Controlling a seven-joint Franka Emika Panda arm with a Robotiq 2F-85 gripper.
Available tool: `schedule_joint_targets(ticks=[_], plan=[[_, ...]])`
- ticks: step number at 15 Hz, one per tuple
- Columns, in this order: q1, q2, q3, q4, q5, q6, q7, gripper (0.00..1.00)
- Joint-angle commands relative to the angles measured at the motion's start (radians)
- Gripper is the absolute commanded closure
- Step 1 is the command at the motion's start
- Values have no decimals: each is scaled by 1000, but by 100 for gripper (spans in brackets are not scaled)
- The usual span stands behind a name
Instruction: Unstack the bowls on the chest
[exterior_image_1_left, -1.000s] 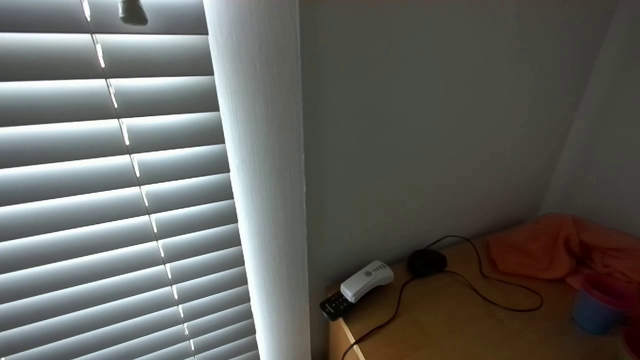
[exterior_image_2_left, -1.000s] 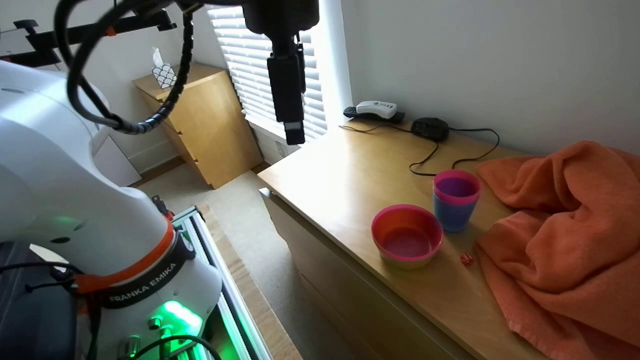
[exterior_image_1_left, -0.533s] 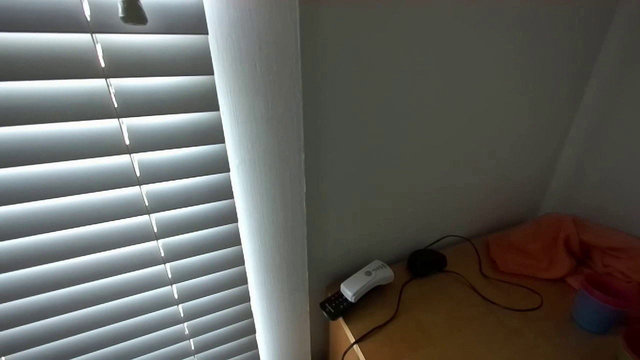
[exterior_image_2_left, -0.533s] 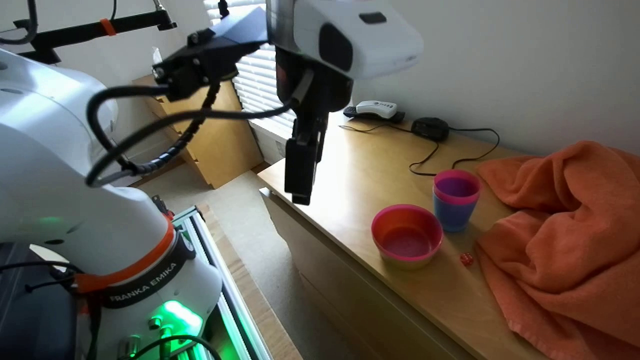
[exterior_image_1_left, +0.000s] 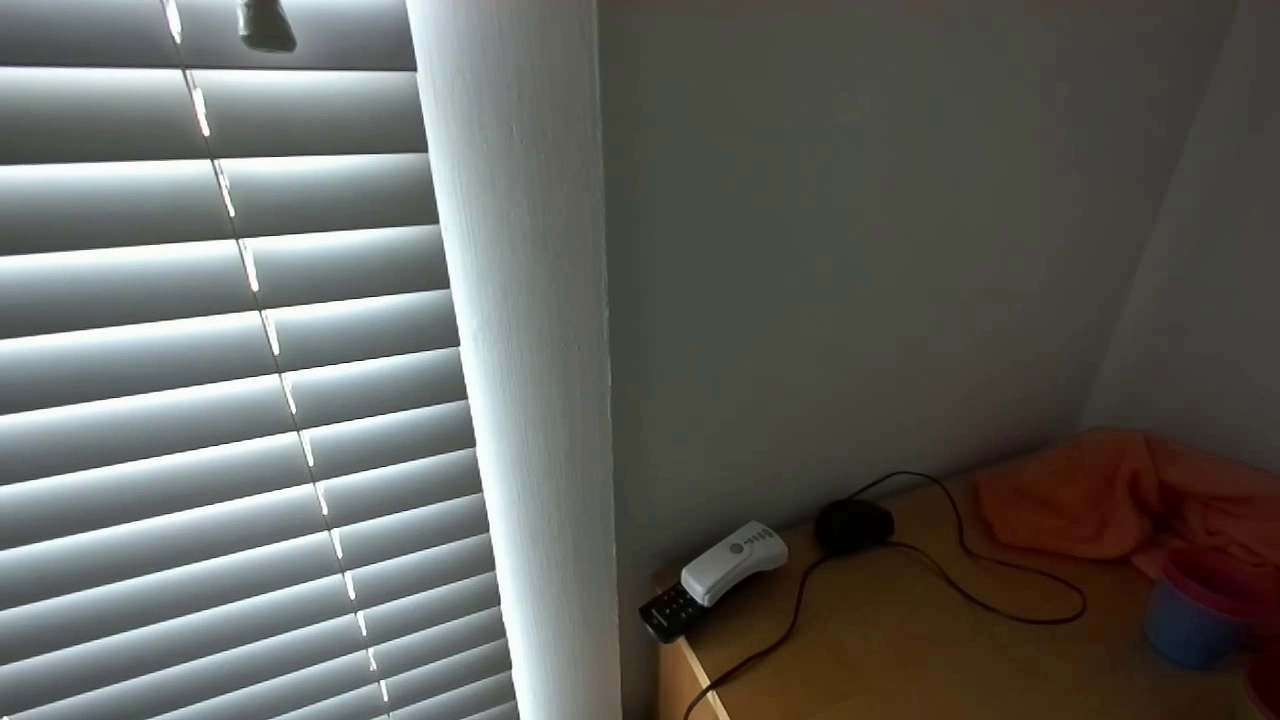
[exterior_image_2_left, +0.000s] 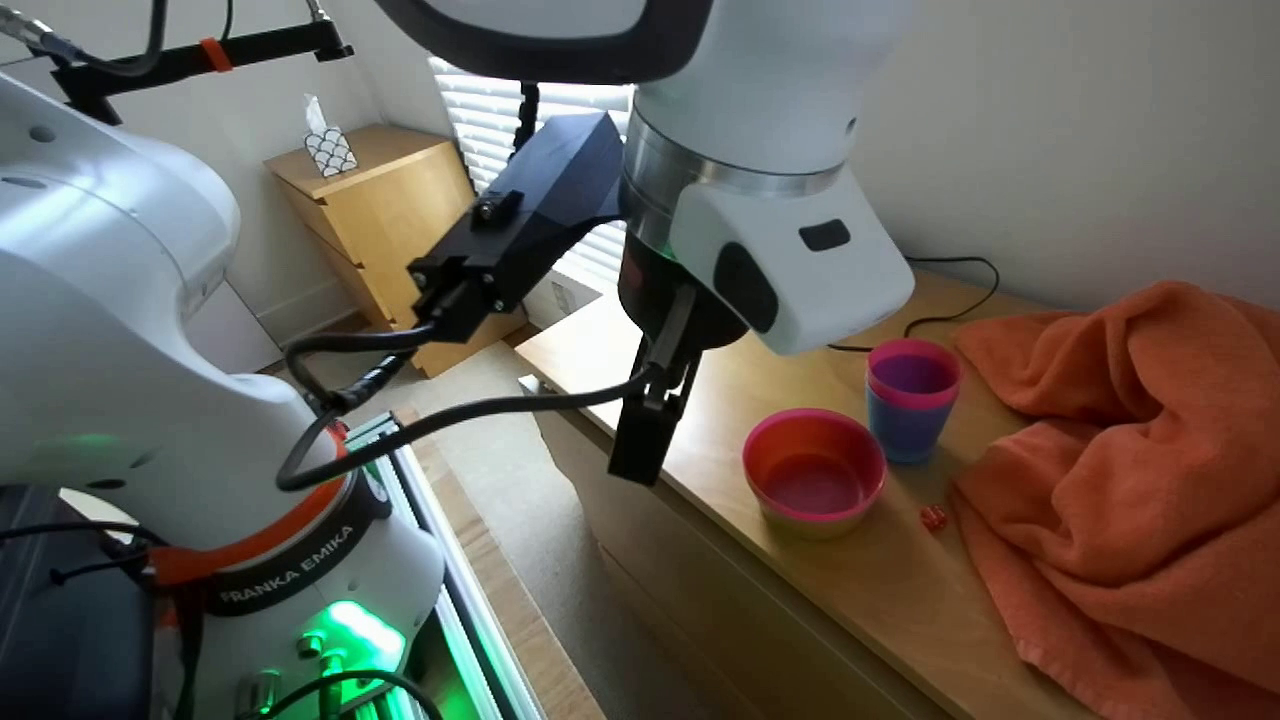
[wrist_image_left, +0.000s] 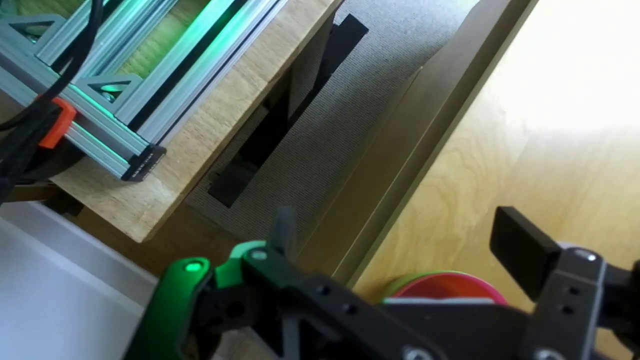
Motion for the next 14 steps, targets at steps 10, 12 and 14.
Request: schedule_joint_targets(ticks=[10,12,14], plan=[[36,284,-39,113,182,140,-99,0],[40,339,-34,142,211,157,-108,0],[41,385,-31,171,237,165,-108,0]])
